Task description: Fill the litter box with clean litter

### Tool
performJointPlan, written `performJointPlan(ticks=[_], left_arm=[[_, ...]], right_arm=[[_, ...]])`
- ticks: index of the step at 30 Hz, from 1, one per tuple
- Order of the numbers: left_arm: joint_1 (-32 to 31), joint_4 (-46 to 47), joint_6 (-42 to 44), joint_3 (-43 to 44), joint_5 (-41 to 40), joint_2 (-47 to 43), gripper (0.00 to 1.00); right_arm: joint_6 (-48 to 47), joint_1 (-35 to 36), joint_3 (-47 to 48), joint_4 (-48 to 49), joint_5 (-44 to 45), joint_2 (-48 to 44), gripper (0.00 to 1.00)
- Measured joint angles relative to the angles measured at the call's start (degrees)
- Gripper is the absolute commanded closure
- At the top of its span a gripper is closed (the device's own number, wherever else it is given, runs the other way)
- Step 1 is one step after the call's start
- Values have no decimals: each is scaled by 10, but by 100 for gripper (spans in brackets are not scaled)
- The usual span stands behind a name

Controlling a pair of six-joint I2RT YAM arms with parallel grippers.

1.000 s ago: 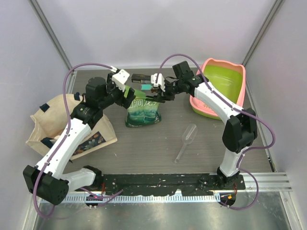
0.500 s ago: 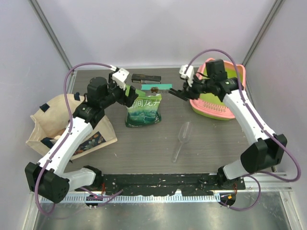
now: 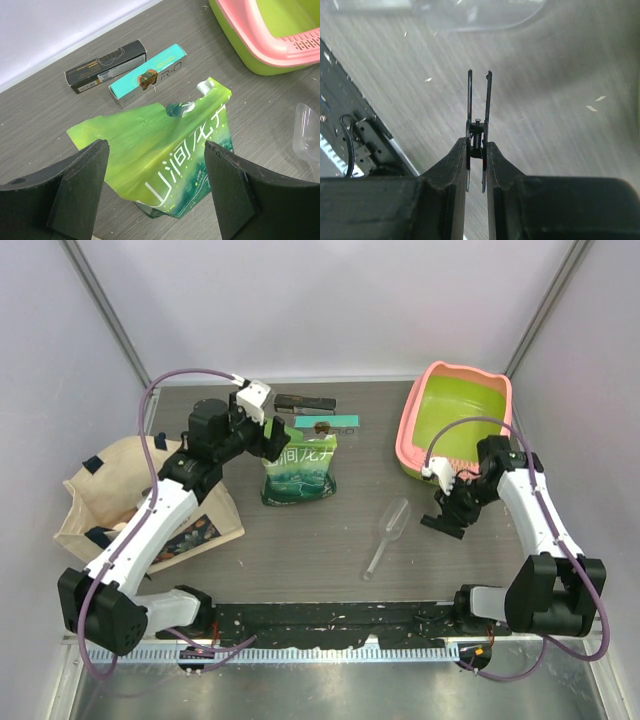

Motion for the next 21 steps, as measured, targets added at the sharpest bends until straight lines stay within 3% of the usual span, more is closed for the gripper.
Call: performJointPlan(ticks=[7,10,11,14,21], left_arm=[[0,-5,-16,8,-47,24,14],[1,-11,-33,27,-85,41,11],[1,-12,-40,35,-98,47,11],[7,-20,-63,59,-127,63,11],[37,-37,-134,81,-137,77,11]], right_arm=[[-57,0,-104,-12,32,5,97],[-63,-3,-124,1,40,32,69],[-62,-4,-124,6,41,41,48],[-56,-7,-122,26,40,59,24],[-22,-5,-6,1,-25,66,20]])
